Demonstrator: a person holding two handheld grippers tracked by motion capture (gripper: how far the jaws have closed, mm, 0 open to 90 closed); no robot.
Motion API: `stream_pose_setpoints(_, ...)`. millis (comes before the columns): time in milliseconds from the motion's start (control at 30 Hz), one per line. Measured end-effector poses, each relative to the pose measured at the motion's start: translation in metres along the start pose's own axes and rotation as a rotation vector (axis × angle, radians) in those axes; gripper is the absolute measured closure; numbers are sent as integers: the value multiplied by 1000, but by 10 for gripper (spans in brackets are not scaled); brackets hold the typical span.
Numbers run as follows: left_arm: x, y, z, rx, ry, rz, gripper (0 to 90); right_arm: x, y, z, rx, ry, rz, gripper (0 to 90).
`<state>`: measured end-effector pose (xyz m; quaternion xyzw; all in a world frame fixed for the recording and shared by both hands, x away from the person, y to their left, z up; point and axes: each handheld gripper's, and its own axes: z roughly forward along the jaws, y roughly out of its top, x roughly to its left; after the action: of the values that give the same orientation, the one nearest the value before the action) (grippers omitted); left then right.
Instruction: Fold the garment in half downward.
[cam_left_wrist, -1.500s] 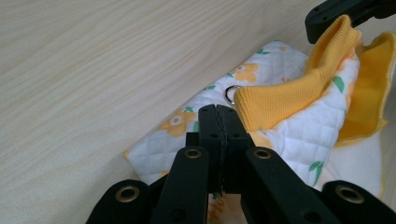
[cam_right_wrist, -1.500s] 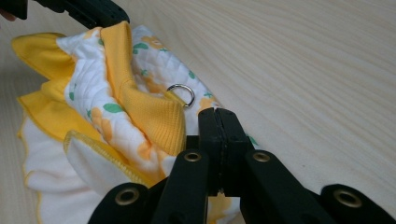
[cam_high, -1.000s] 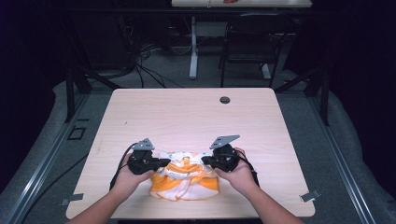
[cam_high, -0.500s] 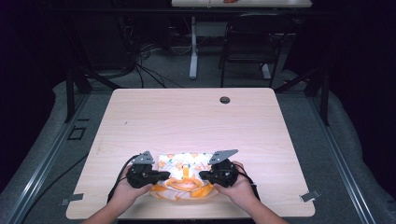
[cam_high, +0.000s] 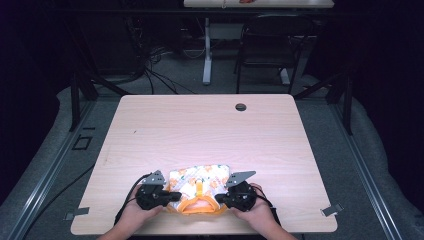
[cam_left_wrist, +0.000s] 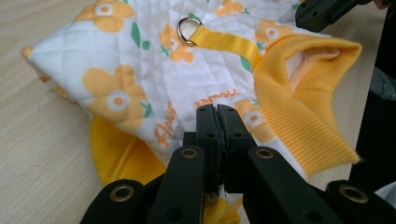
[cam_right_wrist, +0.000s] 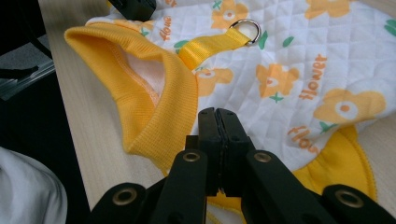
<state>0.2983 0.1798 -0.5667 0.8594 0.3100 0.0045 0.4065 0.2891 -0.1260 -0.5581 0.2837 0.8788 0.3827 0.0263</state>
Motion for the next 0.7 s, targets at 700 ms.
stream_pose_setpoints(700, 2, -4, 7, -6, 39, 27, 893, -4, -10, 11, 37, 11, 19, 895)
